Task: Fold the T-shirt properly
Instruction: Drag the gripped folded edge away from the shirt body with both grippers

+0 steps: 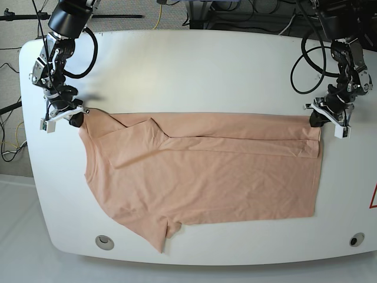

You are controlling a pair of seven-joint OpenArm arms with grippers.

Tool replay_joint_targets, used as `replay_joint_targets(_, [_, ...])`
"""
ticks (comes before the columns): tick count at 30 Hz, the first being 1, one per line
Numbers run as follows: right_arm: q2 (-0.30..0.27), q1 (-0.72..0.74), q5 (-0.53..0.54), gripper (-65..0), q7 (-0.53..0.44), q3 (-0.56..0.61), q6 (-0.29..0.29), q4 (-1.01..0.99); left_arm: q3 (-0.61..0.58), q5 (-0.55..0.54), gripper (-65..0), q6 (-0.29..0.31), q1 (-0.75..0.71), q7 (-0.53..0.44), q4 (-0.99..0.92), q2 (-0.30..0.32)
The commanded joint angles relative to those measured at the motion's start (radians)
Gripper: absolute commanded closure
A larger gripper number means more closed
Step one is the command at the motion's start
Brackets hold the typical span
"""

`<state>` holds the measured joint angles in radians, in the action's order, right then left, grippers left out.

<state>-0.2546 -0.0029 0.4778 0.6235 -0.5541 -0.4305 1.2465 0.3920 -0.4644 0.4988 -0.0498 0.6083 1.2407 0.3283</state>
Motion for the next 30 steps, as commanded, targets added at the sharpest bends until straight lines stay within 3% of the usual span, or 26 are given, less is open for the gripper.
replay_joint_targets(1, [-0.012, -0.019, -0.001, 0.0, 0.012, 0.002, 0.002, 0.029, 0.000, 0.000, 0.0, 0.002, -0.019, 0.005, 0.036, 0.028])
replay_joint_targets(10, [-0.004, -0.090, 0.000, 0.0, 0.016, 0.005, 0.002, 0.098, 0.002, 0.001, 0.0, 0.005, -0.064, 0.010, 0.077, 0.034])
replay_joint_targets(30, [0.084, -0.415, 0.018, 0.0, 0.030, -0.027, 0.001, 0.437, 0.025, 0.015, 0.0, 0.004, -0.331, 0.038, 0.269, 0.063])
